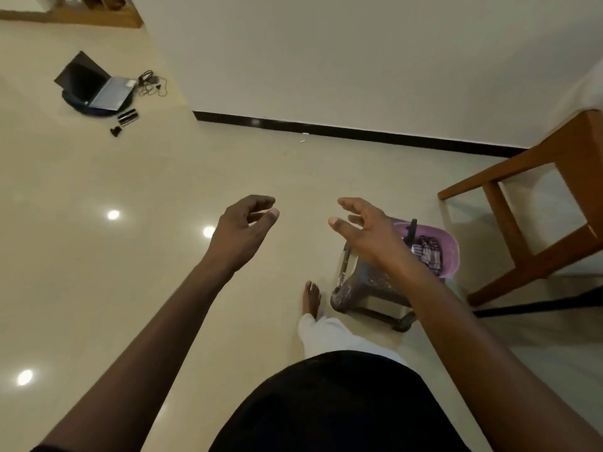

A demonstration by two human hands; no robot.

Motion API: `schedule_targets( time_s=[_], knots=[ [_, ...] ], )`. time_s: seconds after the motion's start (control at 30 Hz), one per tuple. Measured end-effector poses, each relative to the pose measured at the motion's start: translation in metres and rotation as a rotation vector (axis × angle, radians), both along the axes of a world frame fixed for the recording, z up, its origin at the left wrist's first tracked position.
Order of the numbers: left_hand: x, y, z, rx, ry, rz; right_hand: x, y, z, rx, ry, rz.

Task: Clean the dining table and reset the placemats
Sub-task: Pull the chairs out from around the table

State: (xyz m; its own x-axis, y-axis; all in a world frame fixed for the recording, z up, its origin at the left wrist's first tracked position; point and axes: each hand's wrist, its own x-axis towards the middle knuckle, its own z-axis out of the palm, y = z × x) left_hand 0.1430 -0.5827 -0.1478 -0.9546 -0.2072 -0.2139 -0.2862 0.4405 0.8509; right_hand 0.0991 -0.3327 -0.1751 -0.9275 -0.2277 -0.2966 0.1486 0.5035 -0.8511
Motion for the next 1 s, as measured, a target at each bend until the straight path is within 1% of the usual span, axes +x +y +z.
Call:
schedule_targets(
  time_s=[0.1, 0.27, 0.47, 0.6, 0.77, 0.9, 1.0],
  knots=[
    [-0.085, -0.011, -0.004, -0.005, -0.003, -0.030, -0.079, -0.010, -0.009, 0.006, 0.020, -0.029],
    [-0.228, -0.012, 0.004, -0.008, -0.034, -0.084, -0.205, -0.010, -0.009, -0.017, -0.030, -0.076],
    [-0.391, 0.011, 0.003, -0.016, -0.008, -0.201, -0.332, 0.011, -0.004, -0.020, -0.043, -0.233],
    [-0.500, 0.036, -0.005, -0.026, -0.013, -0.345, -0.405, 0.036, -0.010, -0.050, -0.071, -0.404],
    [-0.640, 0.092, -0.011, 0.014, -0.036, -0.557, -0.479, 0.080, -0.015, -0.056, -0.102, -0.652],
    [-0.743, 0.163, -0.007, 0.000, -0.031, -0.787, -0.528, 0.118, -0.011, -0.093, -0.090, -0.893],
    [-0.794, 0.223, -0.001, 0.000, -0.034, -0.948, -0.547, 0.146, -0.008, -0.138, -0.114, -1.083]
  ],
)
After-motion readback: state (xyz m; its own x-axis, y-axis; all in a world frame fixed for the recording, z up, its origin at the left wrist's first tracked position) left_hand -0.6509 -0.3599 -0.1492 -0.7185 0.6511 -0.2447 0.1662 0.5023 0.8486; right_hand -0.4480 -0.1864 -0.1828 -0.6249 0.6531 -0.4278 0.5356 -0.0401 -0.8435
